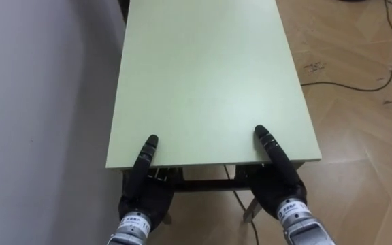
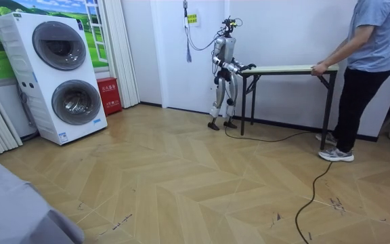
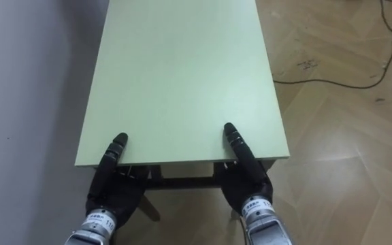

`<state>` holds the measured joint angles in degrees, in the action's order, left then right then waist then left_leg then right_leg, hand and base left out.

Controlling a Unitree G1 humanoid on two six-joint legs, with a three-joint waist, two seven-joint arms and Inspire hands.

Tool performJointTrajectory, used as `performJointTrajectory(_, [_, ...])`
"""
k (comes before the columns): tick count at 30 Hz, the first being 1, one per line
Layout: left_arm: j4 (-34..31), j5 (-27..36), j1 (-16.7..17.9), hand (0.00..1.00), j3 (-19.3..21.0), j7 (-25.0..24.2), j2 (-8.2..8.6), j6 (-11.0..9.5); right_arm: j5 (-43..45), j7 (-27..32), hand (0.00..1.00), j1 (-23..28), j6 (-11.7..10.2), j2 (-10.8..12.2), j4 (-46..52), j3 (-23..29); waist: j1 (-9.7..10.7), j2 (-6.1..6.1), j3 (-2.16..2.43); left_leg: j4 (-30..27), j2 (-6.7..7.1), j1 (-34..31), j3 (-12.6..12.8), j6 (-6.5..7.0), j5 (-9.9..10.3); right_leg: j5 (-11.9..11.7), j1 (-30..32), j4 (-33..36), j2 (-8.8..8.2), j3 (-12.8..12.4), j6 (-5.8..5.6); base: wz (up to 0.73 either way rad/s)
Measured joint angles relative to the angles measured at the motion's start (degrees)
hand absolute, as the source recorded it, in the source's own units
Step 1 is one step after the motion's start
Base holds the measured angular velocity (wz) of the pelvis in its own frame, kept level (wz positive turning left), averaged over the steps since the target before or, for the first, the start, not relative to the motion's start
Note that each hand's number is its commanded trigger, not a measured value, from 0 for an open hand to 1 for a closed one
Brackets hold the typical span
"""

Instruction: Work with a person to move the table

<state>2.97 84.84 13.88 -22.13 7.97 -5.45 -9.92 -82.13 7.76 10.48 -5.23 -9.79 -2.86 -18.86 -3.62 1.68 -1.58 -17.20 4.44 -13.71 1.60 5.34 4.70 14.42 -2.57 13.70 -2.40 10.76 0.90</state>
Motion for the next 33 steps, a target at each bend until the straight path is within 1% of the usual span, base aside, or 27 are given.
performJointTrajectory(1, [0.0,0.0,0.0,1.0,0.0,0.0,-0.26,0.1,-0.5,0.0,1.0,0.1,0.0,-0.3,0.0,0.0,0.2,0.0,0.0,0.0,0.41,0.0,-0.4,0.18,-0.1,0.1,-0.4,-0.4,-0.13,-0.1,-0.2,0.17])
performJointTrajectory(5, [0.0,0.0,0.0,1.0,0.0,-0.1,-0.36,0.5,-0.9,0.3,1.0,0.1,0.0,-0.4,0.0,-0.2,0.0,0.0,0.0,0.0,0.88,0.0,-0.8,0.39,-0.4,0.2,-1.0,-1.1,-0.23,0.4,-0.3,0.12])
performJointTrajectory(8, [0.0,0.0,0.0,1.0,0.2,-0.1,-0.35,0.8,-1.1,0.5,1.0,0.2,0.0,-0.3,0.0,-0.3,0.3,-0.13,-0.02,0.1,1.3,0.2,-2.0,0.42,-0.7,0.2,-1.7,-1.2,-0.22,1.1,-0.31,0.19])
performJointTrajectory(10, [0.0,0.0,0.0,1.0,0.2,-0.1,-0.74,1.1,-1.4,0.6,1.0,0.6,0.0,-0.2,-0.1,-0.3,0.6,-0.61,-0.08,0.0,1.61,0.2,-2.7,0.37,-0.9,0.2,-2.1,-1.2,-0.21,2.4,-0.3,0.27])
performJointTrajectory(12, [0.0,0.0,0.0,1.0,0.1,-0.1,-0.83,1.2,-1.3,0.6,1.0,0.8,0.0,-0.1,-0.1,-0.2,0.8,-0.91,-0.05,-0.1,1.86,0.2,-3.4,0.38,-1.0,0.2,-2.3,-1.2,-0.17,2.7,-0.3,0.21])
performJointTrajectory(15, [0.0,0.0,0.0,1.0,0.1,0.0,-0.85,1.4,-1.5,0.6,1.0,0.9,0.0,-0.1,-0.2,-0.2,0.7,-1.09,-0.08,-0.1,2.1,0.2,-3.6,0.48,-1.1,0.2,-2.5,-1.2,-0.26,2.9,-0.31,0.09])
performJointTrajectory(17, [0.0,0.0,0.0,1.0,0.2,0.0,-1.05,1.7,-1.5,0.6,1.0,0.9,0.0,-0.1,-0.3,-0.1,0.9,-1.09,-0.08,-0.1,2.24,0.2,-3.6,0.61,-1.1,0.2,-2.6,-1.2,-0.37,3.5,-0.31,0.11])
performJointTrajectory(20, [0.0,0.0,0.0,1.0,0.3,0.0,-1.27,1.9,-1.5,0.6,1.0,0.9,0.2,0.1,-0.4,-0.1,1.7,-1.08,-0.08,0.0,2.43,0.2,-3.6,0.88,-1.3,0.1,-2.8,-1.2,-0.45,3.5,-0.4,0.14])
performJointTrajectory(27, [0.1,0.0,0.0,1.0,-0.3,0.6,-1.29,2.0,-1.5,0.6,1.0,0.9,0.2,0.2,-0.9,-0.1,2.0,-0.96,-0.09,0.1,2.56,0.2,-3.5,1.17,-1.2,-0.1,-2.7,-1.2,-0.58,3.3,-0.71,0.01])
performJointTrajectory(30, [0.2,0.0,0.0,1.0,-0.4,0.7,-1.06,2.0,-1.4,0.7,1.0,0.9,0.2,0.1,-0.9,0.0,2.0,-0.65,-0.21,0.1,2.57,0.2,-3.4,1.25,-1.2,-0.1,-2.7,-1.2,-0.62,3.3,-0.72,0.0])
performJointTrajectory(33, [0.6,0.0,0.0,1.0,-0.5,0.7,-0.83,2.2,-1.3,0.8,1.0,1.0,0.2,-0.1,-0.9,0.0,2.0,0.03,-0.2,0.2,2.61,0.2,-3.4,1.32,-1.1,-0.1,-2.6,-1.2,-0.67,3.2,-0.72,0.0])
